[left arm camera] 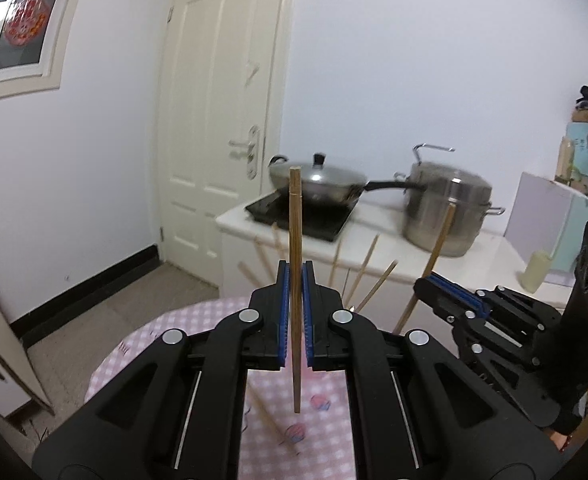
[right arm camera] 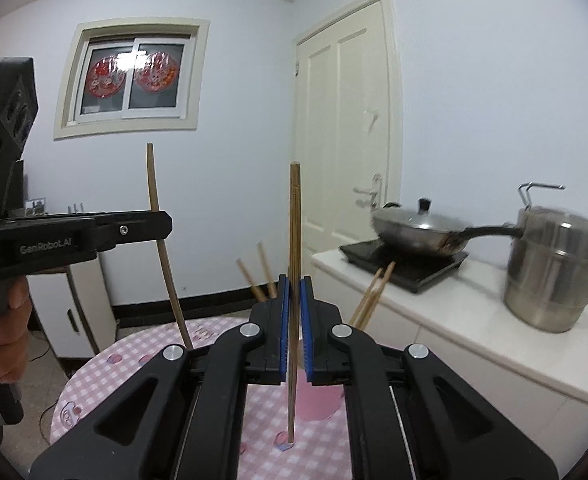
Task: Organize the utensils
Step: 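Lower the left tool's chopstick into the pink cup while the right tool lowers its chopstick too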
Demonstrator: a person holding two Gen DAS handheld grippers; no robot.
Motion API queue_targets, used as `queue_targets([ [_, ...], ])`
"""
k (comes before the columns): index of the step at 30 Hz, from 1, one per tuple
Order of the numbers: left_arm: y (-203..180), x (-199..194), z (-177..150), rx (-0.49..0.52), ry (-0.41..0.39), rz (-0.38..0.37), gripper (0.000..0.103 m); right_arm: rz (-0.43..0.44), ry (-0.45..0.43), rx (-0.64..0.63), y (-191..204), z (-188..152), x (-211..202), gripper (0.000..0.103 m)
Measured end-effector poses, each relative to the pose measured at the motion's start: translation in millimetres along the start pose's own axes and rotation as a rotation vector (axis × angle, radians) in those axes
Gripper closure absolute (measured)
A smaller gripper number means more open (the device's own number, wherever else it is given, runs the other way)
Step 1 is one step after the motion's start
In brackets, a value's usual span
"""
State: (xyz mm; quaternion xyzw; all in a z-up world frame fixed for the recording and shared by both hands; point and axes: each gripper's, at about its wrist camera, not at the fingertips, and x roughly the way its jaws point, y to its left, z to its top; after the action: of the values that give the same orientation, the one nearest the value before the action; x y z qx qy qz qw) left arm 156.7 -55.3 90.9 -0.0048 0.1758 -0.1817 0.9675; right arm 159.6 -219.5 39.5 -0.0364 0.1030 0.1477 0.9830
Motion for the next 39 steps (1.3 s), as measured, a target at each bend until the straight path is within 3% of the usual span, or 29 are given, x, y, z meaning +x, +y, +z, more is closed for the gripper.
queue_targets([
  [10, -18.6, 27.7, 18.2, -0.064, -0.117, -0.058, 0.097, -0.034, -0.073, -0.003, -11.5, 20.6, 0.8, 0.099],
  [16, -18.0, 42.5, 16.0, -0.085, -0.176, -0.014, 0.097, -0.054, -0.103, -0.001, -17.0, 26.6, 7.8, 0.099],
  [29, -1.2, 90.1, -1.2, -0.159, -0.177, 0.038, 0.096, -0.048, -0.175, 0.039, -29.2, 49.1, 21.5, 0.099],
  [32, 2.7, 90.2, 1.6, -0.208, -0.162, -0.021, 0.096, -0.053, -0.17, 0.045, -32.9, 50.1, 27.8, 0.099],
  [39, 2.0, 75.1, 8.3, -0.199, -0.243, -0.024, 0.097, -0.032, -0.142, 0.097, -46.3, 46.0, 42.0, 0.099],
])
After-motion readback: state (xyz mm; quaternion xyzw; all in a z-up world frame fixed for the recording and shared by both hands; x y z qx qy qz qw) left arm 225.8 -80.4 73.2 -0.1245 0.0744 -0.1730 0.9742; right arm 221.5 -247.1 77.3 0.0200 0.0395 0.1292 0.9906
